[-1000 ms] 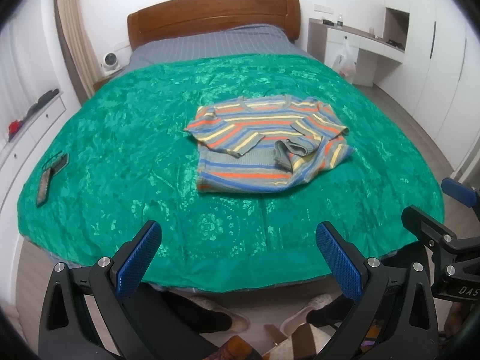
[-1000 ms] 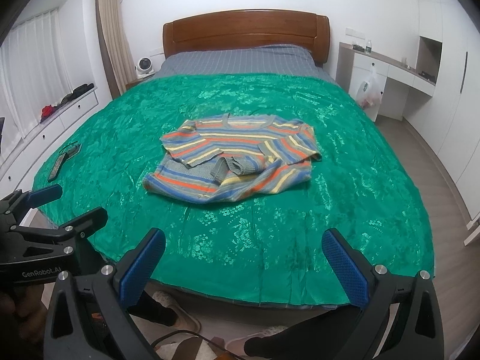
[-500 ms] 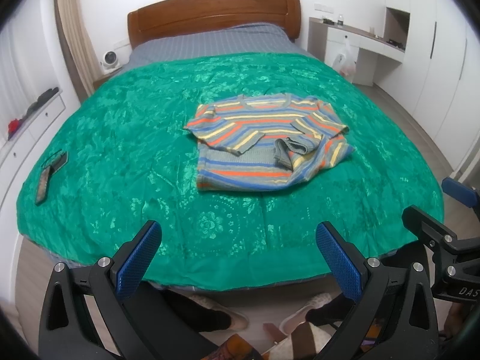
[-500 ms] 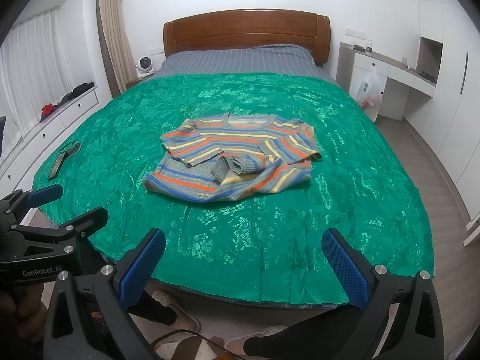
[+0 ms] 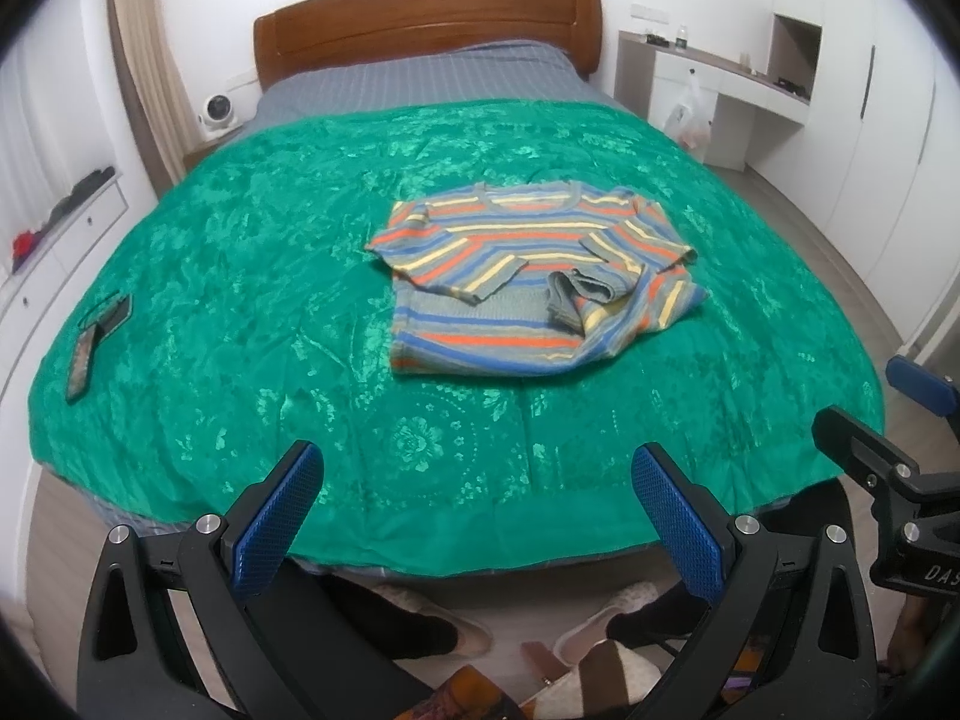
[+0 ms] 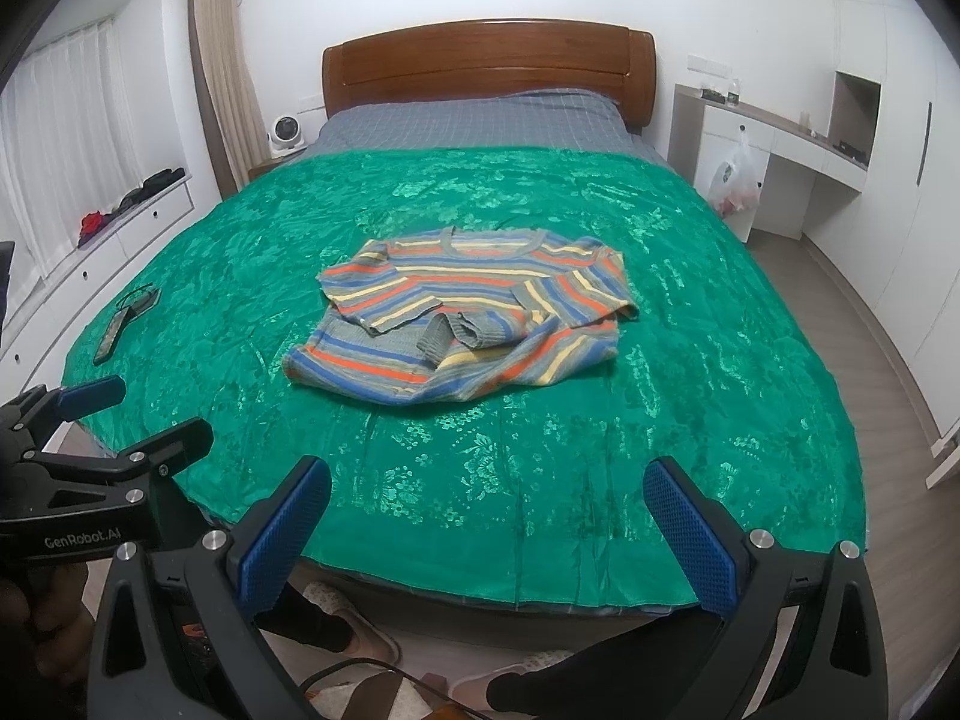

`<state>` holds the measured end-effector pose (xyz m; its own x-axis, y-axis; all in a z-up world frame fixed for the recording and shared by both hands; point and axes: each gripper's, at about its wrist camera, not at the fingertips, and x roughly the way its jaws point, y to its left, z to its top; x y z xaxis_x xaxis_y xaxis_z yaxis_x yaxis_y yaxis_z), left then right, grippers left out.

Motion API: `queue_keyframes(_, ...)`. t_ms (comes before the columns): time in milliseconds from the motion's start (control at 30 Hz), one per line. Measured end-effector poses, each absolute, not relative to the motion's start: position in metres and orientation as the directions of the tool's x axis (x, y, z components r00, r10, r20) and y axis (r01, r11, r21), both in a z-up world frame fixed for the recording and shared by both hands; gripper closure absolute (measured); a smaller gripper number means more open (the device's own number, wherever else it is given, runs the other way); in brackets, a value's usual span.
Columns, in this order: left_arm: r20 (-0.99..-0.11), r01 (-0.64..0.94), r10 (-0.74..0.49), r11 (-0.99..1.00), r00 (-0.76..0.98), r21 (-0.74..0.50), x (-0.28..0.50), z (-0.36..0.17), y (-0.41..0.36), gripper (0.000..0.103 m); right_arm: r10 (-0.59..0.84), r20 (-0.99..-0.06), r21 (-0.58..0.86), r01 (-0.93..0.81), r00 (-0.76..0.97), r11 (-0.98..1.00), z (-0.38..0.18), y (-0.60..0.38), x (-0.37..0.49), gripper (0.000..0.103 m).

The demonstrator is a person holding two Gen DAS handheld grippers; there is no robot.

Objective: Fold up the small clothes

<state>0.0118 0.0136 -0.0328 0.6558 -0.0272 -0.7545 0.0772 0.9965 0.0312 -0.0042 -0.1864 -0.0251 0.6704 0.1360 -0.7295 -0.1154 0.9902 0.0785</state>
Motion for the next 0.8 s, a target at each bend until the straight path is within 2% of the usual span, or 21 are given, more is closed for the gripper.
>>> queue_keyframes(467, -0.755, 0.062, -0.012, 0.997, 0.656, 0.038, 0.012, -0.033, 0.019, 0.0, 0.129, -0.75, 0.066, -0.121, 0.649, 0.99, -0.03, -0.184, -0.002, 0.0)
queue_keyframes(800, -0.791, 0.052, -0.013, 0.998, 0.611, 0.024, 0.022, -0.048, 0.022, 0.0, -0.028, -0.797, -0.071, -0.047, 0.603, 0.996, -0.042, -0.185, 0.008, 0.0)
